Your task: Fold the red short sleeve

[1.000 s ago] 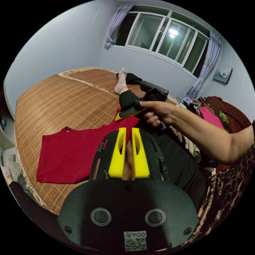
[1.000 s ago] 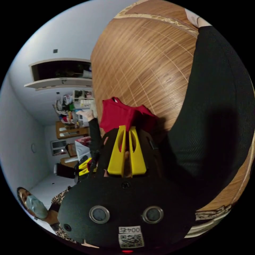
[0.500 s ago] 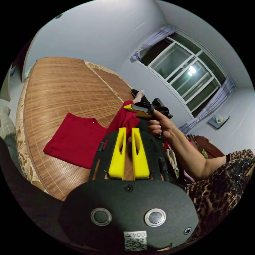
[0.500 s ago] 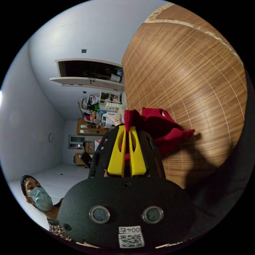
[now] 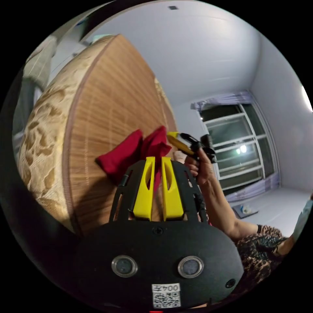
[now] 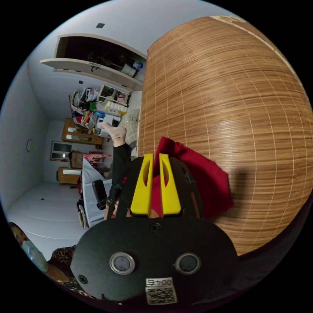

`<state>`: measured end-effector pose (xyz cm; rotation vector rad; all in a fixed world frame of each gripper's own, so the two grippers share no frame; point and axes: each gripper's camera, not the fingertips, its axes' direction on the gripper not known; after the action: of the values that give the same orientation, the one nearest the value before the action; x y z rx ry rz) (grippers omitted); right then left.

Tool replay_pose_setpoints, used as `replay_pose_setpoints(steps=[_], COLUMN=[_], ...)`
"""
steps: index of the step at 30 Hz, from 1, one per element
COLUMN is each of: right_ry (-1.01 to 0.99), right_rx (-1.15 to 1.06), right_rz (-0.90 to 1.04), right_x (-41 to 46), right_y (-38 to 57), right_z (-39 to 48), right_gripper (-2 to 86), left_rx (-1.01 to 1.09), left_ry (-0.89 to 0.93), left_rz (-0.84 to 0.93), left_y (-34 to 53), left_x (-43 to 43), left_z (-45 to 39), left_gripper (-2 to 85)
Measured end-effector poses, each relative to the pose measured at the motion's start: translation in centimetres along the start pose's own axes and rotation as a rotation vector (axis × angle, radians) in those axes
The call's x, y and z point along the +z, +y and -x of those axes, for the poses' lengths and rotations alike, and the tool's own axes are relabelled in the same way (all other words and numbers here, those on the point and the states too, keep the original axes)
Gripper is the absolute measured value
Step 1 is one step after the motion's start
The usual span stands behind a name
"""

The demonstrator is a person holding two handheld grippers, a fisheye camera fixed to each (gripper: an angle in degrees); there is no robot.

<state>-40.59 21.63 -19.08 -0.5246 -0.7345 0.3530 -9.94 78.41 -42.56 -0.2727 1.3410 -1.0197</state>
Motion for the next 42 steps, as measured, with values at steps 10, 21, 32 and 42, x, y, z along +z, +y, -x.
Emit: replay_pose_setpoints(steps=[10,21,32,42], right_ry=[0.192,0.056,-0.025,0.241], right_rx=[-0.283,-0.24,-0.146,-0.186], right_rz=[-0.036,-0.137,-0.333,-0.493], right_x=[3.5,5.5,-1.9,-7.1], right_y=[11.4,17.1,17.4,19.5], right_z=[3.1,2.4,0.7,1.8], right_gripper=[4.8,7.6,8.3,8.1], left_rx=[-0.101,-0.002,0.587,1.233], left_ry=[0.03,0.033,0.111,-0.036], left_rz=[-0.01,-0.025,0.163,0.642], left_y=[-3.4,-4.2,-1.0,11.6], left_x=[-2.6,-3.5,1.4,11.2], left_z=[3.5,1.8,-10.8,-22.2], left_gripper=[2.6,2.7,3.2,5.9])
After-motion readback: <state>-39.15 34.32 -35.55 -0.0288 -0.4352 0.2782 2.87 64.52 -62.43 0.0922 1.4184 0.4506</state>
